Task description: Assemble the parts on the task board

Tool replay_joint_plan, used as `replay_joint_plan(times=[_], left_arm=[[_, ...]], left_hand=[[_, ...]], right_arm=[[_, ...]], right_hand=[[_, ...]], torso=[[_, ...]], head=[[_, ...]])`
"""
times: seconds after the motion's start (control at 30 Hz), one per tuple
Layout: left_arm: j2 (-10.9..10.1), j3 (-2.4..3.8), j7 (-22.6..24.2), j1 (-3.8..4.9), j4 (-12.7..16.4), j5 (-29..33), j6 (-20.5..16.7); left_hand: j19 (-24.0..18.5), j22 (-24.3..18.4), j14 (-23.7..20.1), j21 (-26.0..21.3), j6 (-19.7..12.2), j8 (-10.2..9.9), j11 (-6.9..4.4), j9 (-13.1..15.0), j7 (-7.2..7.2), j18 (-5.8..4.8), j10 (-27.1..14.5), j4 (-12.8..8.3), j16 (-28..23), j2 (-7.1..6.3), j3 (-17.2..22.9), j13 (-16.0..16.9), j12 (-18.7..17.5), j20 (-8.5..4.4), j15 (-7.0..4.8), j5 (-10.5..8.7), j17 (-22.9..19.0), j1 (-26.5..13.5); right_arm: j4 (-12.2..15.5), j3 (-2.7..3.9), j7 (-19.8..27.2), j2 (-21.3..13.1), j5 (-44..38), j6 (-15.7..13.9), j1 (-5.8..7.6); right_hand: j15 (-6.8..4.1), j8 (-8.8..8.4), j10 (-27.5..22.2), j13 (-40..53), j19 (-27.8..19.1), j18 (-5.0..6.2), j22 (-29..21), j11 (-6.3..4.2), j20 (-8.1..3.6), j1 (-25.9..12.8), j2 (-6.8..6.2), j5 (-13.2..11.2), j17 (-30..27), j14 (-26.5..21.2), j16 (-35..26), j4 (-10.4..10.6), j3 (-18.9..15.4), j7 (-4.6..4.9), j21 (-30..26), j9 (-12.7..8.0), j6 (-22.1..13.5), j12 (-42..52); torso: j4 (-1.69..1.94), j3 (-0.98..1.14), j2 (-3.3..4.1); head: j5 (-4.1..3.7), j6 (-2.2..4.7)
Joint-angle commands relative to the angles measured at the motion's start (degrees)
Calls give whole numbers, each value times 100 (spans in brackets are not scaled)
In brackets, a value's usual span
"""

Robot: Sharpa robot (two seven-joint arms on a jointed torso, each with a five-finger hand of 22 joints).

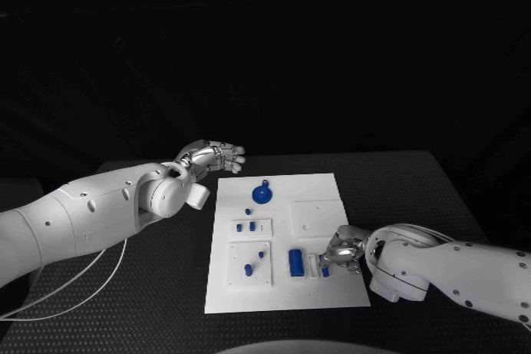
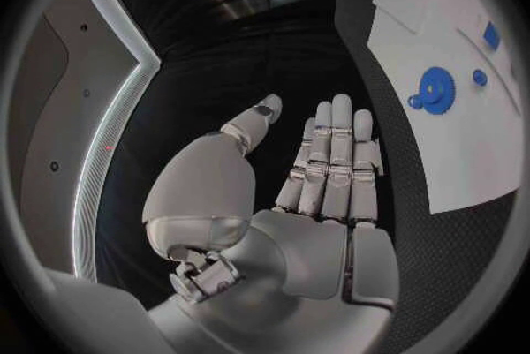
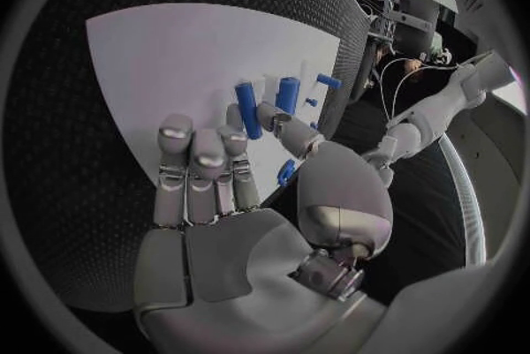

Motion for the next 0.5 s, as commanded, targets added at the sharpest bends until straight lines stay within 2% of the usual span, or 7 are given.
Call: replay_joint_plan(times=[0.03,0.5], left_arm=[[7,3,41,4,20,-15,95],[10,3,34,4,22,-16,115]], left_hand=[[8,9,21,-28,-48,26,-7,-6,4,51,-43,31,-30,-4,10,-9,14,18,6,-4,6,-50],[8,14,21,-32,-49,27,-6,-6,5,51,-44,33,-38,-6,8,-10,14,19,6,-5,15,-51]], right_arm=[[-7,1,66,54,150,-41,-5],[-200,0,43,286,168,109,-7]], right_hand=[[-6,19,80,10,38,150,6,-27,-10,122,175,-39,-7,33,3,3,-41,1,22,77,44,-4],[-16,12,75,15,41,150,0,-31,-17,82,174,-94,-12,31,0,6,-69,-2,16,77,41,-7]], torso=[[3,-2,1],[5,-3,2]], head=[[11,-11],[32,-25]])
